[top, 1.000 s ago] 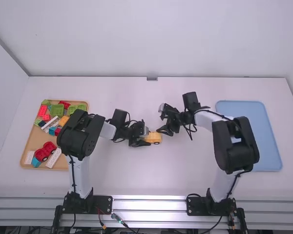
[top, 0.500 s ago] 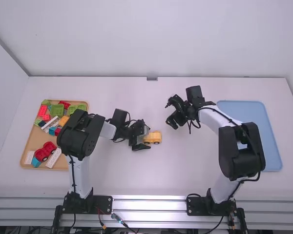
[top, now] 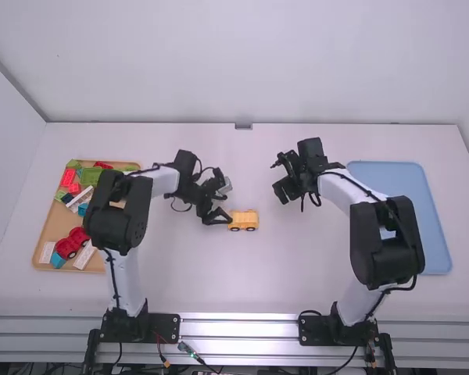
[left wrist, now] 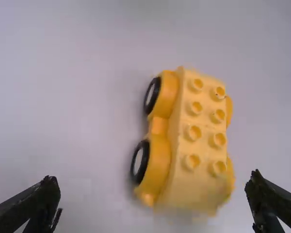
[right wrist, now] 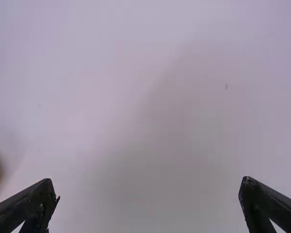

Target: Assemble lego blocks to make yellow taxi

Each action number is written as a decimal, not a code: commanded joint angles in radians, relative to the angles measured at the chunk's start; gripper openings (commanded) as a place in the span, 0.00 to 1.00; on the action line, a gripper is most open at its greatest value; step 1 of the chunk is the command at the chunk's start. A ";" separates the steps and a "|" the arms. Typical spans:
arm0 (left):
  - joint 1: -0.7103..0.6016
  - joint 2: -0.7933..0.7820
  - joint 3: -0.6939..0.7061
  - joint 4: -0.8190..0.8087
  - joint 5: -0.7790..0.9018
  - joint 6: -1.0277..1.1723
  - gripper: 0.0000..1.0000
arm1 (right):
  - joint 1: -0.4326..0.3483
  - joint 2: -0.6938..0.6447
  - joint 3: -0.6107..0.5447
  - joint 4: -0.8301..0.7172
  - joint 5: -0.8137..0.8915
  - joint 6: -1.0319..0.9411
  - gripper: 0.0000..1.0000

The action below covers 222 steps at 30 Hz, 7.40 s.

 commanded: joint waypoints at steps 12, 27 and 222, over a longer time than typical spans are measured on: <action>0.144 -0.050 0.481 -0.582 -0.667 -0.229 0.99 | -0.001 -0.019 0.016 0.008 0.009 0.008 0.99; 0.515 -0.050 0.531 -0.668 -0.766 -0.111 0.99 | -0.001 -0.019 0.016 0.071 0.010 0.007 0.99; -0.012 -0.225 -0.259 0.040 -0.559 0.303 0.49 | -0.001 -0.019 0.016 0.087 0.009 0.005 0.99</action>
